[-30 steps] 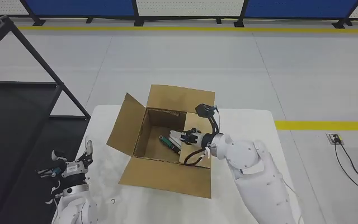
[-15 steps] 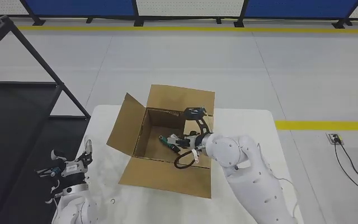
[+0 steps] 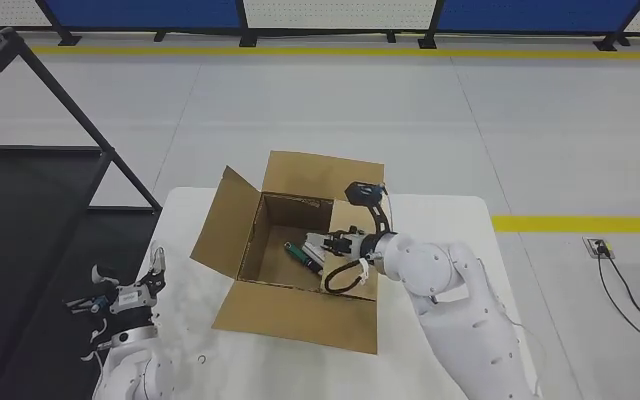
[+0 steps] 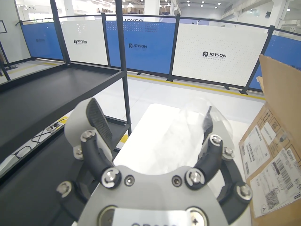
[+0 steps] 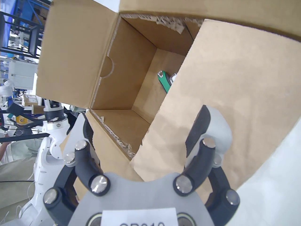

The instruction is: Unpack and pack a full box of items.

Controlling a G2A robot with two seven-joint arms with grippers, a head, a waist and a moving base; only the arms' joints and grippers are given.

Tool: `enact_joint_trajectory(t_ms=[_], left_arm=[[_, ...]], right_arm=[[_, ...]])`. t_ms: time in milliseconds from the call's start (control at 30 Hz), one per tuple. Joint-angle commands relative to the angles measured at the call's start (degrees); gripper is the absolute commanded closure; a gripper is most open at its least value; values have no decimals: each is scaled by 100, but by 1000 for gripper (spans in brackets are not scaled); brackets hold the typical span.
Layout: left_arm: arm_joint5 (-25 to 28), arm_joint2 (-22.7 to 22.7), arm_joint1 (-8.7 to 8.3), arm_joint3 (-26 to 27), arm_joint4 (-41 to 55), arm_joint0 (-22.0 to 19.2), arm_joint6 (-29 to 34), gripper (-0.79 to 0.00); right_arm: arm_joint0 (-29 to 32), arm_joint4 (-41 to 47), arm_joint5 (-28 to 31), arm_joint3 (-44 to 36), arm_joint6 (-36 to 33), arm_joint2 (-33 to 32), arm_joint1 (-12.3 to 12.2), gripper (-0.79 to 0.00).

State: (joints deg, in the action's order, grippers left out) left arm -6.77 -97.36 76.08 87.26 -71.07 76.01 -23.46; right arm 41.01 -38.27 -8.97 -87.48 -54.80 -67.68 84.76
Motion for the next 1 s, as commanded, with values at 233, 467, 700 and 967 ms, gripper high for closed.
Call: enact_joint_trajectory(t_ms=[233, 467, 700, 967], left_arm=[[-108, -75, 13, 24, 139, 21, -41, -785], [-39, -17, 28, 307, 234, 45, 2, -785], [-7, 210, 85, 776, 667, -51, 32, -785], [-425, 316, 186, 1249, 1567, -136, 0, -785]], right_arm=[[24, 281, 58, -36, 731, 174, 59, -785], [163, 353, 129, -60, 881, 117, 47, -785], [543, 390, 301, -250, 957, -99, -33, -785], [697, 543, 475, -257, 968, -231, -92, -785]])
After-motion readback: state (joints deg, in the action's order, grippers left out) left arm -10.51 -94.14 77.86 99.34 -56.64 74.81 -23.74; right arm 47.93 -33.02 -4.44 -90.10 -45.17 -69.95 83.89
